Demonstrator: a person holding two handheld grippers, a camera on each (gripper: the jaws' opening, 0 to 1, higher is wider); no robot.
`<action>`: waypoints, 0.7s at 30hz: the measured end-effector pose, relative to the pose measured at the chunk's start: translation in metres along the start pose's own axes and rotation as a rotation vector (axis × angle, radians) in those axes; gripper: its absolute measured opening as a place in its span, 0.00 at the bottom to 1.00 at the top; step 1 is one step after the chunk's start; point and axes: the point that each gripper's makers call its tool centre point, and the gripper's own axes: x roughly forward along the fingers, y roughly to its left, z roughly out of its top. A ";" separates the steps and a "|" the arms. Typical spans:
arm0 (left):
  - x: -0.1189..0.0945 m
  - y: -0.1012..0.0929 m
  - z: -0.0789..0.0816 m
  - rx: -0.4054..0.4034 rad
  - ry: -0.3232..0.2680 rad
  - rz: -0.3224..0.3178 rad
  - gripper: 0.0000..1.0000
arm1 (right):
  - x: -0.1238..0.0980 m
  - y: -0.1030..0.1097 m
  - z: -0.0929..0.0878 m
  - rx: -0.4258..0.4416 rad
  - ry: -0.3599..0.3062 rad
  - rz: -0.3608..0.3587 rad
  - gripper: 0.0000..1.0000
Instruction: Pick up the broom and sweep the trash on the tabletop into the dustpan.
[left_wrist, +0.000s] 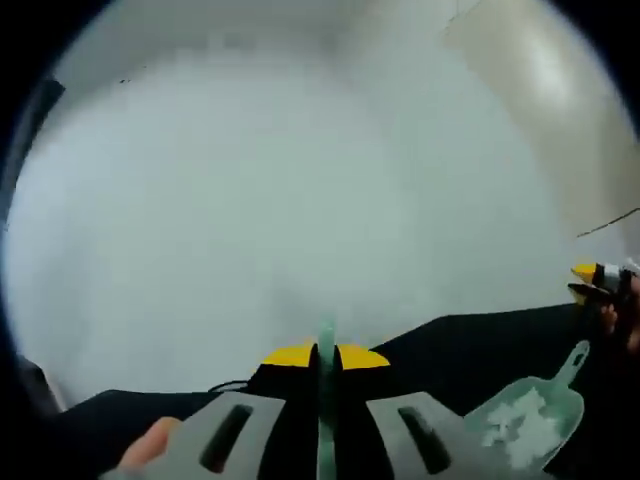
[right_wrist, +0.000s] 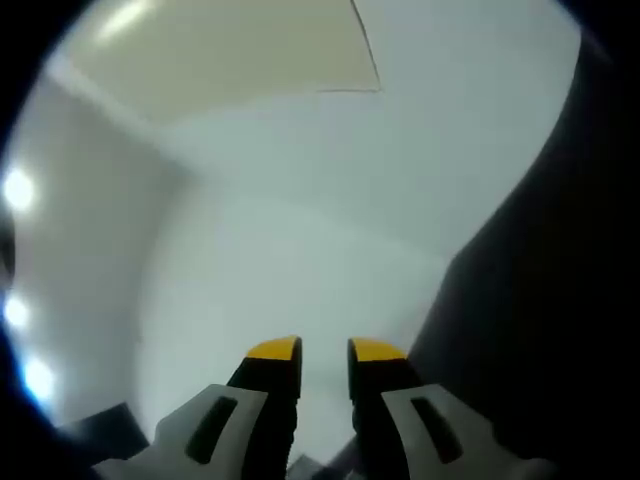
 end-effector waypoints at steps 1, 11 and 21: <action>0.002 -0.007 -0.006 -0.021 0.017 -0.030 0.04 | 0.000 0.000 0.000 0.000 -0.001 0.000 0.20; -0.008 -0.096 0.015 -0.041 -0.019 -0.114 0.05 | 0.000 0.000 0.002 0.000 -0.006 0.002 0.20; -0.033 -0.145 0.051 -0.138 -0.119 -0.211 0.04 | -0.001 0.001 0.002 0.003 -0.008 0.004 0.20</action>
